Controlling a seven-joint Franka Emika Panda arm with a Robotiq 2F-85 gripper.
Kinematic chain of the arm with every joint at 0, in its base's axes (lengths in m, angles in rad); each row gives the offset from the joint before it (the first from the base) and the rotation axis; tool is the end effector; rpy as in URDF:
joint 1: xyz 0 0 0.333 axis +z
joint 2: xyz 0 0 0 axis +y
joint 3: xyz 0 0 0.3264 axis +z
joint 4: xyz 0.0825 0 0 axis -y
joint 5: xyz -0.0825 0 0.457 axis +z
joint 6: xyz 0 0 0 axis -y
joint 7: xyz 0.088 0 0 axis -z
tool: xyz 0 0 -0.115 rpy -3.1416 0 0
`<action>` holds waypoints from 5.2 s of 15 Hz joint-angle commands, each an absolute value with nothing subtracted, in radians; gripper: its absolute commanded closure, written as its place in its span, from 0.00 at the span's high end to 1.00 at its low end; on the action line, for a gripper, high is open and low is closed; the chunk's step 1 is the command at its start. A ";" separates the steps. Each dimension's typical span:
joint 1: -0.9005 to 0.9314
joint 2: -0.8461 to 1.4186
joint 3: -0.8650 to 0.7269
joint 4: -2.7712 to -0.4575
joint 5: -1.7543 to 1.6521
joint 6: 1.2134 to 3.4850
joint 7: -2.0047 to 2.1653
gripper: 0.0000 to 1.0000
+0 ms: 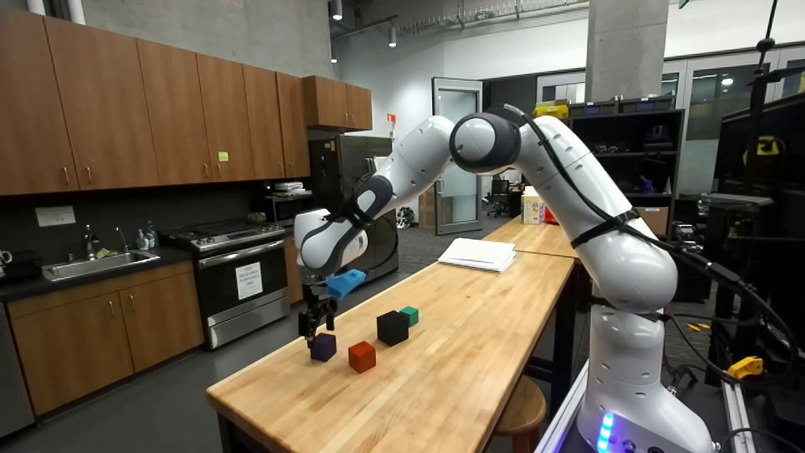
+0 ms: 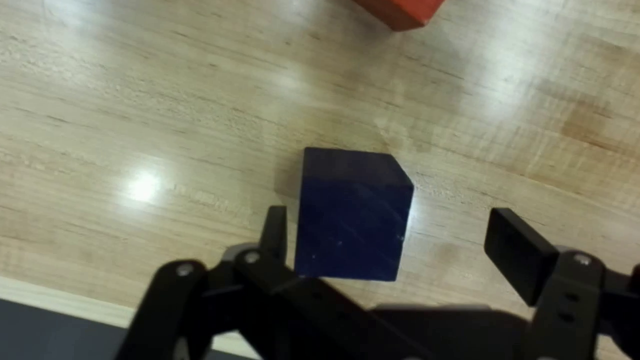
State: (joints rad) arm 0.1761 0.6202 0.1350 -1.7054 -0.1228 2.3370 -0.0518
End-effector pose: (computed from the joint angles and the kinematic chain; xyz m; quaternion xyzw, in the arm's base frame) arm 0.7039 0.2163 0.1872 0.9778 0.2093 0.0101 0.0043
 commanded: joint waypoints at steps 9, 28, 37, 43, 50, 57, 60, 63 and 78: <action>0.214 0.707 0.097 -1.614 -0.167 2.279 -0.050 0.62; 0.106 0.292 0.092 -1.980 0.001 2.294 0.028 0.30; 0.074 0.162 0.034 -2.223 -0.002 2.441 0.137 0.30; 0.040 0.098 0.033 -2.267 0.079 2.387 0.101 0.30; 0.033 0.104 0.016 -2.259 0.047 2.395 0.132 0.30; 0.035 0.144 -0.003 -2.232 -0.014 2.387 0.176 0.30; 0.036 0.162 -0.006 -2.220 -0.023 2.381 0.176 0.30; 0.036 0.187 -0.005 -2.205 -0.017 2.382 0.169 0.30; 0.046 0.288 -0.014 -2.115 -0.036 2.365 0.183 0.80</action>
State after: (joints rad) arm 0.0373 0.2797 -0.0060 -2.1395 -0.0179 2.3874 0.1584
